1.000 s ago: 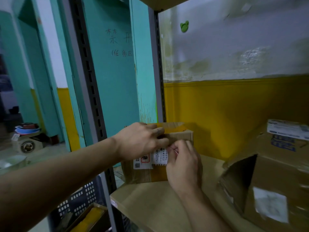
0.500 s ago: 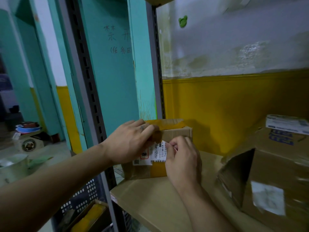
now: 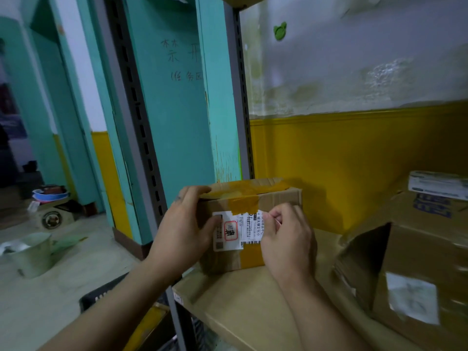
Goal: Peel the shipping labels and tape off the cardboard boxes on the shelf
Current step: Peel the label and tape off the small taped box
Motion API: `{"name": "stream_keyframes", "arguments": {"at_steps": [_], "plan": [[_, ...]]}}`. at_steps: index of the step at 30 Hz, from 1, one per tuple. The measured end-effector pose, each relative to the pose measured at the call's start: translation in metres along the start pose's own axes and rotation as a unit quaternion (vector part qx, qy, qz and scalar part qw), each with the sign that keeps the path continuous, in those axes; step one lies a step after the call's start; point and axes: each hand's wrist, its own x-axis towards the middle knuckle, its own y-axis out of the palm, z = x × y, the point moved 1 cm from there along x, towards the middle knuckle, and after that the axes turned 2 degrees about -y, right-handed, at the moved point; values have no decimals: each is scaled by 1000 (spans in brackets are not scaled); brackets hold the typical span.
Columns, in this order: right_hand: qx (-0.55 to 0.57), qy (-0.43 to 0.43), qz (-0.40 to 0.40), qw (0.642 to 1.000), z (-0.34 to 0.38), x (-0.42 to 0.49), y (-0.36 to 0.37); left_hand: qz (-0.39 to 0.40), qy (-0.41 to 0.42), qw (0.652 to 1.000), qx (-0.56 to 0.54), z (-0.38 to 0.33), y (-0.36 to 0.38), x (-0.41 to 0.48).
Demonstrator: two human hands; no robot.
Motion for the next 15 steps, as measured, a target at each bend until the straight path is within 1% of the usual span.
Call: {"name": "stream_keyframes", "arguments": {"at_steps": [4, 6, 10, 15], "plan": [[0, -5, -8, 1000, -2, -1, -1, 4, 8, 1000, 18, -3, 3, -7], [-1, -12, -3, 1000, -2, -2, -1, 7, -13, 1000, 18, -5, 4, -1], [5, -19, -1, 1000, -4, -4, -3, 4, -60, 998, -35, -9, 7, 4], [3, -27, -1, 1000, -4, -6, -4, -4, -81, 994, -69, -9, 11, 2]]}}
